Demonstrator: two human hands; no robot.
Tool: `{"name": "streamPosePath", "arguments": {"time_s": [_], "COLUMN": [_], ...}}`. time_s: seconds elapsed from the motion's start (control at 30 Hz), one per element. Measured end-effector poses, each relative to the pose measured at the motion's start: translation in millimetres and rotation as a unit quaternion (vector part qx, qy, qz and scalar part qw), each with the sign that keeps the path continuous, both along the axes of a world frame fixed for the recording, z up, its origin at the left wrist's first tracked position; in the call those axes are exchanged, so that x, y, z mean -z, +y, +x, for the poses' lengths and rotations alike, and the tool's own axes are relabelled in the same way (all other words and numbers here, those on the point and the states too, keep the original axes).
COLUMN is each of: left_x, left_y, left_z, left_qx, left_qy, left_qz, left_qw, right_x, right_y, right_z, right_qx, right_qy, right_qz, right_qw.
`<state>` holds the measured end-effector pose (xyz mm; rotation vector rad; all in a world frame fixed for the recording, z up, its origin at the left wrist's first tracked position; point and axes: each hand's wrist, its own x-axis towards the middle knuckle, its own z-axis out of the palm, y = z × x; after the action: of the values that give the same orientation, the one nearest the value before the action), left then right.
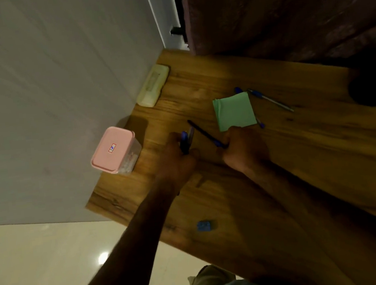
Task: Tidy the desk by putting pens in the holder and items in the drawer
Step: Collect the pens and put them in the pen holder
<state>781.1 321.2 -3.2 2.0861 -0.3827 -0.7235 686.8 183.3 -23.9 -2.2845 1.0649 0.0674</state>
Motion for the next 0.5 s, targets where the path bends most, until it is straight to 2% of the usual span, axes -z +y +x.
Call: {"name": "streamPosePath", "arguments": {"time_s": [0.07,0.17,0.3,0.37,0.43,0.5], "left_x": [-0.2,-5.1,-7.1,-8.8,-11.1,-13.8], "left_y": [-5.7,-14.4,-23.2,-28.1,-33.0,-38.0], "left_z": [-0.4,-2.7,-6.7,-10.6,-15.0,-20.2], "left_qx": [0.039,0.123,0.275,0.319,0.341,0.346], "left_qy": [-0.046,-0.168,-0.302,-0.366,-0.402,-0.390], "left_qz": [-0.001,0.032,0.049,0.077,0.103,0.120], "left_qw": [0.998,0.978,0.912,0.871,0.844,0.845], "right_x": [-1.0,-5.2,-15.8,-19.1,-20.9,-22.4], "right_y": [-2.9,-7.6,-13.4,-18.6,-24.1,-30.2], "right_z": [-4.9,-12.7,-24.1,-30.0,-35.5,-40.9], "right_qx": [0.002,0.018,0.045,0.043,0.051,0.050], "right_qy": [-0.022,-0.082,-0.176,-0.205,-0.219,-0.221], "right_qz": [0.018,0.059,0.147,0.193,0.234,0.255], "right_qw": [1.000,0.995,0.972,0.959,0.946,0.940]}}
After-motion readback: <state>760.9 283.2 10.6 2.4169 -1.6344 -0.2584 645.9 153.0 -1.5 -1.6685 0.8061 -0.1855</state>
